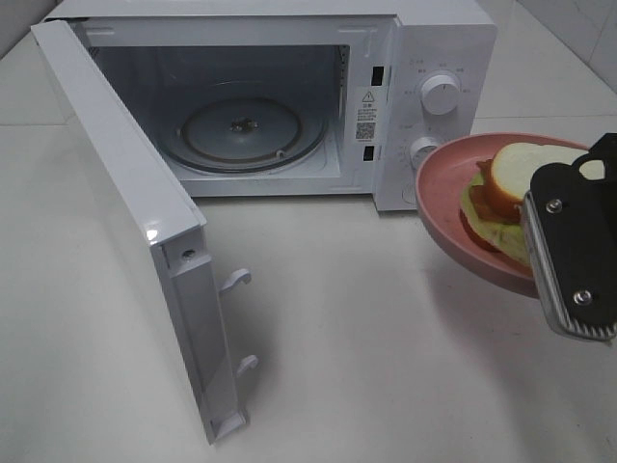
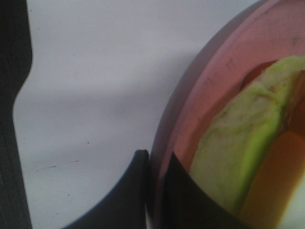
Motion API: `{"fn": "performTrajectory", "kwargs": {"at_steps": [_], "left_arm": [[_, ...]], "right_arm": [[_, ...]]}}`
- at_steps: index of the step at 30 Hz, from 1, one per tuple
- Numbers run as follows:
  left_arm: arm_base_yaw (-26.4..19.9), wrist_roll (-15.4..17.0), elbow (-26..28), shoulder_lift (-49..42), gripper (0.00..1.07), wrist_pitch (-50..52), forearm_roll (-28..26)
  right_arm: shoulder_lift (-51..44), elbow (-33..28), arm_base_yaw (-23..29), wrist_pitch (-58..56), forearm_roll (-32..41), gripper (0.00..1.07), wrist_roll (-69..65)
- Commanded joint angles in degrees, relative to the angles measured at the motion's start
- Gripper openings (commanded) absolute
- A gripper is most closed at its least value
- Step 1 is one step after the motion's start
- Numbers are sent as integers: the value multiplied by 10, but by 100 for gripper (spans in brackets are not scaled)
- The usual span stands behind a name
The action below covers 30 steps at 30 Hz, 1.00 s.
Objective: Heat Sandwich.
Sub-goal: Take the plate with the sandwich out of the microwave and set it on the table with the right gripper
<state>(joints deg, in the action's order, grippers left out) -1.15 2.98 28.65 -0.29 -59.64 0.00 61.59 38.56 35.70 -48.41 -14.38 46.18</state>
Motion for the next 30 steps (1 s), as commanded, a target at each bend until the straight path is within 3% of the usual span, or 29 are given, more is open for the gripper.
{"fn": "performTrajectory", "kwargs": {"at_steps": [1, 21, 30], "left_arm": [[-1, -1, -2, -15, 98, 3, 0], [-1, -1, -2, -15, 98, 3, 0], [-1, -1, -2, -15, 98, 3, 0]], "right_arm": [[-9, 1, -2, -5, -33, 0, -58], [0, 2, -2, -51, -111, 0, -382], [78, 5, -5, -37, -144, 0, -502]]}}
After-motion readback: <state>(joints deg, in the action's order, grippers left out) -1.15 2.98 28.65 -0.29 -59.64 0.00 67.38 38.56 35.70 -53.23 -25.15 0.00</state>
